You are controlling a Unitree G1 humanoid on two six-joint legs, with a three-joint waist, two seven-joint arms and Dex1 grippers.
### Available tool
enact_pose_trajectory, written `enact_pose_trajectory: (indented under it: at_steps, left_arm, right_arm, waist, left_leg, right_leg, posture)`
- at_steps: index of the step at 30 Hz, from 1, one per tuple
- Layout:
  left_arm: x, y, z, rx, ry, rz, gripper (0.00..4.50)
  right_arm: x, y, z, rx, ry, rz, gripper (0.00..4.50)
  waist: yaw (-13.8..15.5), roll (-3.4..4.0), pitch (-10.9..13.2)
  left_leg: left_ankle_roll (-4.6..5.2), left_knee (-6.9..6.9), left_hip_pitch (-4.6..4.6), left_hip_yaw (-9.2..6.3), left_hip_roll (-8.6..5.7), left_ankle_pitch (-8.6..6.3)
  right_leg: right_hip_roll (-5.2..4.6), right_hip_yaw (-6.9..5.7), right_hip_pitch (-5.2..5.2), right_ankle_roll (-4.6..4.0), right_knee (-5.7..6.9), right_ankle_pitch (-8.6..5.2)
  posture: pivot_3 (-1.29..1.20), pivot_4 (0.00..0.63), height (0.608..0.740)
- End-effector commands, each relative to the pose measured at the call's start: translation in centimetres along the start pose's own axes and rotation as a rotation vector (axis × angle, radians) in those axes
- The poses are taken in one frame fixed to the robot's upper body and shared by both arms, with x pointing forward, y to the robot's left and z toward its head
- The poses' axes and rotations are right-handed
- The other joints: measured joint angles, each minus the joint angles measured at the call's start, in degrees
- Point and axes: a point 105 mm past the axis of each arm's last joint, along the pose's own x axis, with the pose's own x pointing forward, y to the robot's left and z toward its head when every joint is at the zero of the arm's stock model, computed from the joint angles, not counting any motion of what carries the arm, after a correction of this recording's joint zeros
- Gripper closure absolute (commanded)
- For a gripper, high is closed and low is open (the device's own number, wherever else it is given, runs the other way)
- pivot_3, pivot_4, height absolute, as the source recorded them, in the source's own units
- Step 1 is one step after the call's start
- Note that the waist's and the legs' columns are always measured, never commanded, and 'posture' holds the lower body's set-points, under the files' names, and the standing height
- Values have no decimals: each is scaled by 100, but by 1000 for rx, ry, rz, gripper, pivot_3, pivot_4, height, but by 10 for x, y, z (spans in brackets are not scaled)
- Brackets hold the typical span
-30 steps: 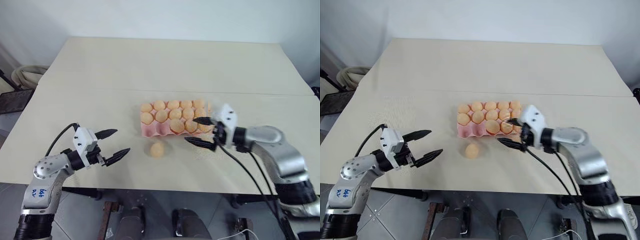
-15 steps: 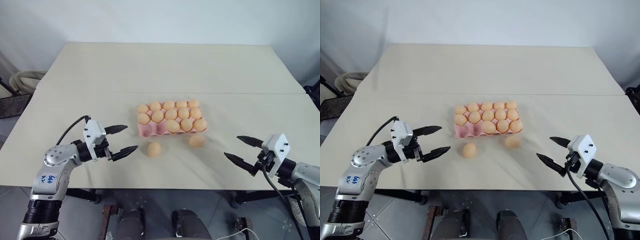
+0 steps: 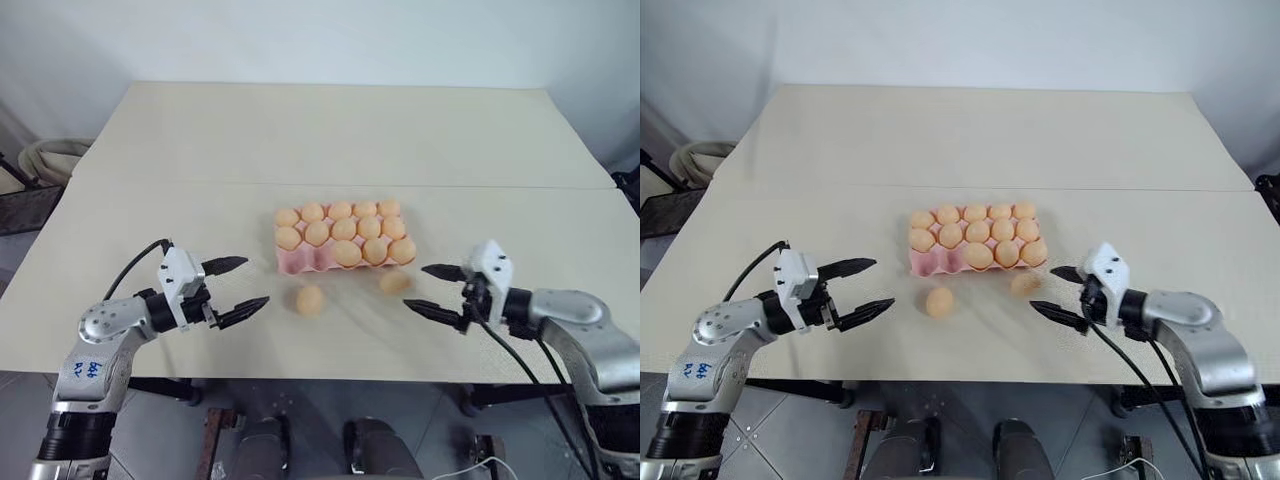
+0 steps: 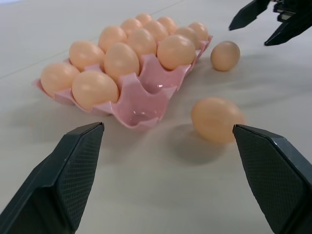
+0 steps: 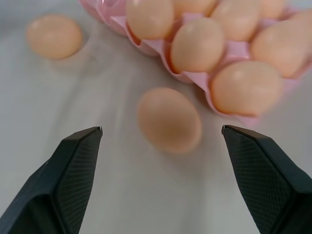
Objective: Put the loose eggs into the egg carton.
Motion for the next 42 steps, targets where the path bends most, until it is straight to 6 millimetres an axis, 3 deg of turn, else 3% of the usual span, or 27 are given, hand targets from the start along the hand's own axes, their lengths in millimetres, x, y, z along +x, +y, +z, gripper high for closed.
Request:
enact_pose_trajectory:
  at_steps: [1, 5, 6, 8, 13, 15, 18, 21, 27, 37, 40, 42]
  left_arm:
    - [-6, 0, 10, 30, -22, 14, 0]
    - [-7, -2, 9, 27, -19, 18, 0]
    - [-7, -2, 9, 27, -20, 20, 0]
    - [-8, -2, 9, 27, -20, 24, 0]
    - [-9, -2, 9, 28, -22, 33, 0]
    - [-9, -2, 9, 28, -24, 39, 0]
    - [-11, 0, 9, 28, -24, 52, 0]
    - [-17, 4, 6, 21, -17, 86, 0]
    - [-20, 5, 5, 16, -17, 111, 0]
    - [-19, 2, 7, 14, -28, 117, 0]
    - [-19, 2, 9, 16, -29, 118, 0]
    - [-20, 1, 10, 18, -29, 118, 0]
  right_arm:
    - [11, 0, 6, -10, 10, 12, 388]
    - [23, -1, 4, -13, 32, 35, 388]
    - [25, -1, 4, -14, 31, 37, 561]
    - [26, -1, 2, -8, 35, 41, 958]
    - [25, 2, 3, -32, 24, 62, 2646]
    - [24, 8, 10, -59, -2, 95, 2885]
    - [24, 17, 28, -70, -53, 149, 2885]
    - [32, 35, 67, -69, -168, 238, 2885]
    - [71, 35, 104, -94, -209, 187, 2885]
    - [118, 28, 100, -201, -116, 95, 2885]
    - [120, 27, 100, -189, -120, 94, 1916]
    - [109, 34, 111, -202, -176, 127, 1165]
  waist:
    - [3, 0, 0]
    - [5, 0, 0]
    - [4, 0, 0]
    - [3, 0, 0]
    - [-3, 0, 0]
    - [-12, 0, 0]
    - [-12, 0, 0]
    - [-53, 1, 1]
    - [-77, 1, 1]
    - [-49, 2, 0]
    - [-50, 2, 0]
    - [-49, 2, 0]
  left_leg:
    - [0, -1, -1, -1, 0, -2]
    - [13, -3, -9, -3, 0, -8]
    - [15, -4, -11, -3, 0, -9]
    - [26, -4, -13, -3, 0, -10]
    - [33, -4, -16, -3, 0, -16]
    - [33, -3, -15, -2, 0, -16]
    - [33, -2, -13, -2, 0, -15]
    - [31, -1, -12, -2, 1, -14]
    - [10, -3, -10, -4, 5, -21]
    - [29, 8, -95, -3, 1, -10]
    - [31, 12, -94, -2, 1, -9]
    - [34, 15, -92, -1, 0, -7]
  right_leg:
    - [0, -2, 1, 0, -5, 0]
    - [-1, -6, 3, 1, -26, 0]
    - [-1, -7, 3, 1, -32, 0]
    - [-1, -8, 2, 1, -35, 0]
    - [0, -10, 2, 3, -40, -1]
    - [0, -9, 3, 4, -38, -1]
    - [1, -9, 3, 4, -33, -1]
    - [1, -8, 2, 3, -30, -1]
    - [3, -10, 1, 2, -31, -1]
    - [2, -15, -90, 4, -9, 0]
    - [3, -16, -89, 4, 1, 0]
    - [3, -16, -88, 4, 9, 0]
  posture:
    - [0, 150, 740]
    - [0, 150, 740]
    - [0, 150, 740]
    - [0, 150, 740]
    - [0, 150, 740]
    - [0, 150, 740]
    - [0, 150, 740]
    - [0, 150, 740]
    - [0, 150, 740]
    - [0, 150, 740]
    - [0, 150, 740]
    - [0, 150, 740]
